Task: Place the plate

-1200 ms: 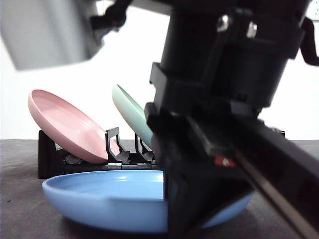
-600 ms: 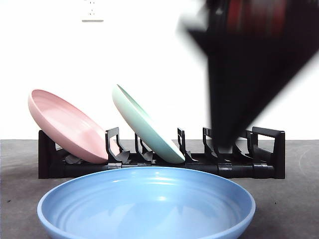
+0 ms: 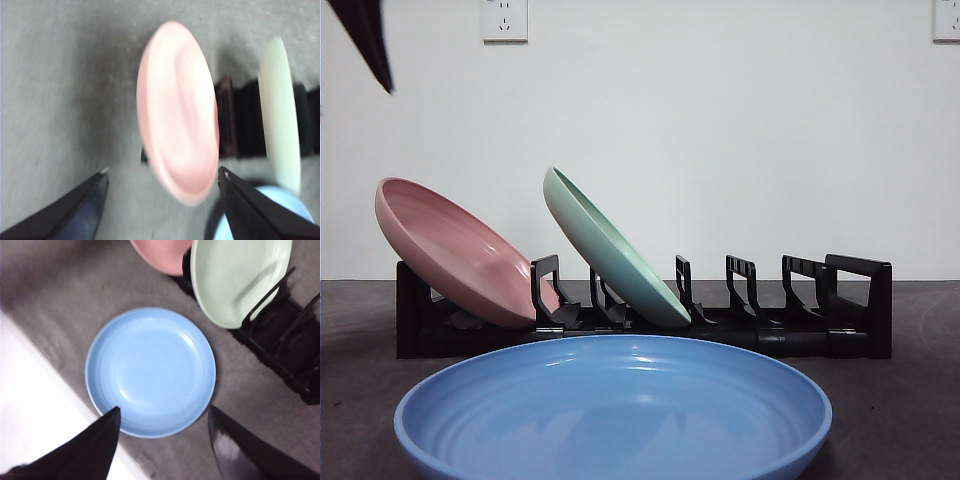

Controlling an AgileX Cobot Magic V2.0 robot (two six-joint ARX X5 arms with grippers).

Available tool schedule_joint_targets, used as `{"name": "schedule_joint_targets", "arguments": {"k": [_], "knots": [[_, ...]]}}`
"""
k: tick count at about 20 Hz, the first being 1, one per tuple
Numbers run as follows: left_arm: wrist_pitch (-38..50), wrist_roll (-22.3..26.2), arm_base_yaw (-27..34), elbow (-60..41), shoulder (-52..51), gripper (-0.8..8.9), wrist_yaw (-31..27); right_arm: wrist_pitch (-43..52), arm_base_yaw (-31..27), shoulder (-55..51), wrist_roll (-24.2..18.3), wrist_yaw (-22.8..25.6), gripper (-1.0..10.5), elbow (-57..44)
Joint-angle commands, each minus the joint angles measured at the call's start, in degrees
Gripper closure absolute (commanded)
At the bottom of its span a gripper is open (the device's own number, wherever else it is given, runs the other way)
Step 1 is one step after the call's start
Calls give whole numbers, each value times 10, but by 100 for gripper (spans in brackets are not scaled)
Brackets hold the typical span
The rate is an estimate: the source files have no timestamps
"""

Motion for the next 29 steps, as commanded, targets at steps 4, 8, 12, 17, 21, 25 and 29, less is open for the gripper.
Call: {"name": "schedule_joint_targets", "arguments": {"k": [4,8,12,17,21,25,29], "knots": [[4,4,-1,89,143,470,-3,-1,7,7,12,1,669,19],[7,20,-1,93,196,473,-3,-1,7,7,14,3,669,19],[9,29,-1,93,211,548,-3,-1,7,7,16,5,669,19],[18,36,-1,94,211,794,-3,-2,7,7,16,5,669,19],[2,46,-1,110,211,795,-6,-3,7,7,16,5,669,19],[-58,67,-1,161,211,795,-86,-4,7,7,16,21,669,19],[-135,91,3,235,210,795,-113,-7,7,7,15,55,669,19]]}}
